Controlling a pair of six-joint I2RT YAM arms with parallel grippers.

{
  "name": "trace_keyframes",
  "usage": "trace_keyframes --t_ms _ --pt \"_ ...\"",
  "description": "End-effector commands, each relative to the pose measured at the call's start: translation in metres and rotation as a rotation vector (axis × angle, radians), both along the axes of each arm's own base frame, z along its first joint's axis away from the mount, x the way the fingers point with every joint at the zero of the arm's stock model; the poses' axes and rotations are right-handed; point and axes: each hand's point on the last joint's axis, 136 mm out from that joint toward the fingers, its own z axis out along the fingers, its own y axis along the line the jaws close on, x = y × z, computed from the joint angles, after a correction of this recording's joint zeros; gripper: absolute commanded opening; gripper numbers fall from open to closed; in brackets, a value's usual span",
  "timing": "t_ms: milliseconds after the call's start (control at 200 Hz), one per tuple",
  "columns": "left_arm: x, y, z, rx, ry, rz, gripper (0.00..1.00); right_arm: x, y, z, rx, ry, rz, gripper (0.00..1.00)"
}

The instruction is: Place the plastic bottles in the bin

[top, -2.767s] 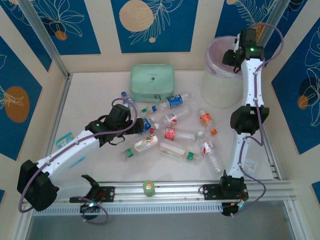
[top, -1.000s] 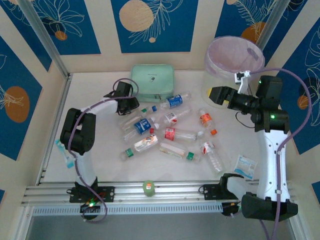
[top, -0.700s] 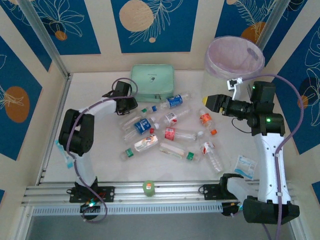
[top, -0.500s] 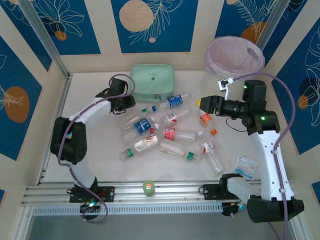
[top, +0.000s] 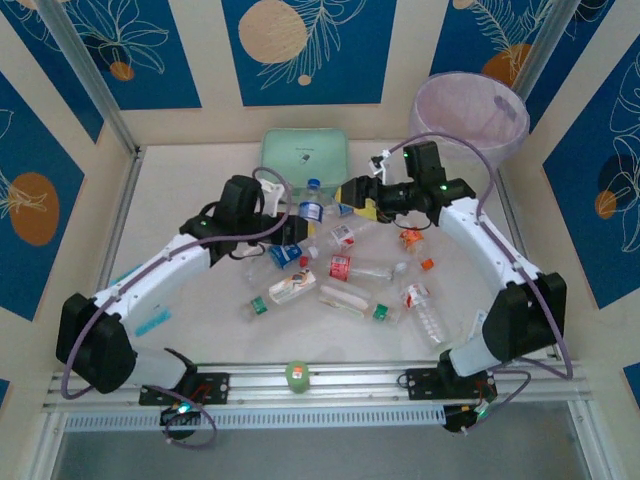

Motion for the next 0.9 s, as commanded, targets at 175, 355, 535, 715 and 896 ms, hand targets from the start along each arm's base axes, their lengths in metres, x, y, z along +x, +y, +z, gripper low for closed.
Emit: trace_keyframes --t_ms 175,355,535,715,896 --pt "-0.019 -0.028 0.025 -0.155 -0.08 -0.126 0.38 0.009 0.026 -0.008 0.046 0.04 0.048 0.88" --pt "-0.017 -0.026 0.018 -0.145 -0.073 -0.104 0.38 0.009 0.038 -0.008 0.076 0.068 0.088 0.68" --pt "-0.014 -0.027 0.02 -0.167 -0.086 -0.091 0.38 0.01 0.033 -0.002 0.061 0.047 0.077 0.51" --pt "-0.013 -0.028 0.019 -0.169 -0.08 -0.092 0.47 0.013 0.021 0.012 0.06 0.005 0.048 0.42" --pt "-0.015 -0.022 0.025 -0.194 -0.121 -0.07 0.72 0.022 -0.011 0.048 0.029 -0.108 -0.015 0.4"
